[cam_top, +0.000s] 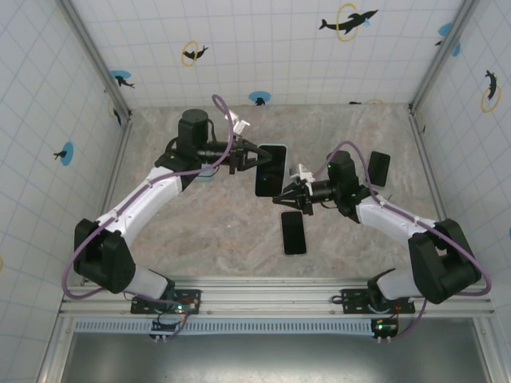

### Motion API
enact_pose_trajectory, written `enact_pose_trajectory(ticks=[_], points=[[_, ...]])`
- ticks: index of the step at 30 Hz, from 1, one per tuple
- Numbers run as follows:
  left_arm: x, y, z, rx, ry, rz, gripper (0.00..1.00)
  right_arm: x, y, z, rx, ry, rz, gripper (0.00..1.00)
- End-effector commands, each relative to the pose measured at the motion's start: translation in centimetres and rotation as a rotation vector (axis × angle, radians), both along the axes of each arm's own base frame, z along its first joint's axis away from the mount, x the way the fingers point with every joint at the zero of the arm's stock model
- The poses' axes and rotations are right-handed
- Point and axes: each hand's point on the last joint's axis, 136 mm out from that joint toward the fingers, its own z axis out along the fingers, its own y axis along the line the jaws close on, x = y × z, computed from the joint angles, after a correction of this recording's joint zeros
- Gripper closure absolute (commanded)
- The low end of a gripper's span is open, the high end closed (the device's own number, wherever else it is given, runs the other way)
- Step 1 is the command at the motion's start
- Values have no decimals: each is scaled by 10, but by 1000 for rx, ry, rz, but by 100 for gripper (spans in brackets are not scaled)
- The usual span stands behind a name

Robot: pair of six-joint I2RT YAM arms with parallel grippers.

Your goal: Take the phone out of the phone case

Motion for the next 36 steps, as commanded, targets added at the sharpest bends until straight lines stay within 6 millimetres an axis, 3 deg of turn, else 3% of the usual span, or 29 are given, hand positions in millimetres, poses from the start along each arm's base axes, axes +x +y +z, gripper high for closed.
enact_pose_trajectory(ticks=[1,6,12,30,36], points=[[-11,4,23,-50,-53,-36,100,11,6,18,20,-95,-15,92],[-15,4,19,-47,17,-56,100,15,7,25,33,-129,-32,94],[-16,4,13,-41,30,-55,100,12,10,34,62,-125,-3,87],[-19,5,12,-43,32,-58,100,13,15,31,73,-85,19,82],[-21,5,13,-45,46,-65,100,15,15,23,42,-80,20,89]])
